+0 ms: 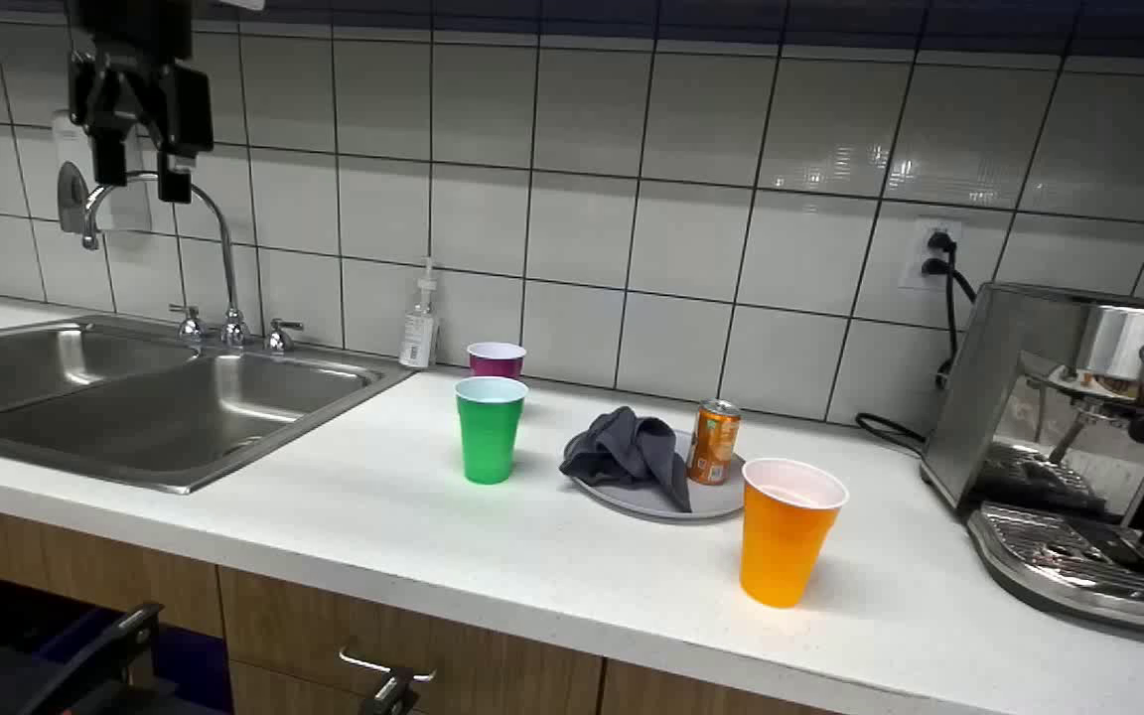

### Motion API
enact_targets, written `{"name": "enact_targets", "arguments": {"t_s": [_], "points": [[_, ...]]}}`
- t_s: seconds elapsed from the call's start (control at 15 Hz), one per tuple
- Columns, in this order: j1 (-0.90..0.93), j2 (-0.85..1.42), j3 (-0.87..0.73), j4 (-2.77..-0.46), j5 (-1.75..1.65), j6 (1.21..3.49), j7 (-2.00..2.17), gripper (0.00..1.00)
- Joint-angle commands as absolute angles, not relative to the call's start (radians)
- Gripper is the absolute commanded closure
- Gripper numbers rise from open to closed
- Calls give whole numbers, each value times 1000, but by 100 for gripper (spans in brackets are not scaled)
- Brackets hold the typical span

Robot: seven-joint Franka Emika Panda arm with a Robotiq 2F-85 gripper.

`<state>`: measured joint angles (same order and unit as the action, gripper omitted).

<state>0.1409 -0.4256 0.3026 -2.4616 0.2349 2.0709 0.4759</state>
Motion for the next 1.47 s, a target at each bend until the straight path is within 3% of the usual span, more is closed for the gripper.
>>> {"name": "enact_targets", "arguments": {"t_s": [0.0,0.27,0.73,1.4], "points": [[151,-424,293,-2461,230,2070,479,0],[143,-441,305,-2481,186,2095,492,0],[100,-479,289,-2581,136,2332,543,0],[-59,-483,246,-2661,32,2532,652,0]]}}
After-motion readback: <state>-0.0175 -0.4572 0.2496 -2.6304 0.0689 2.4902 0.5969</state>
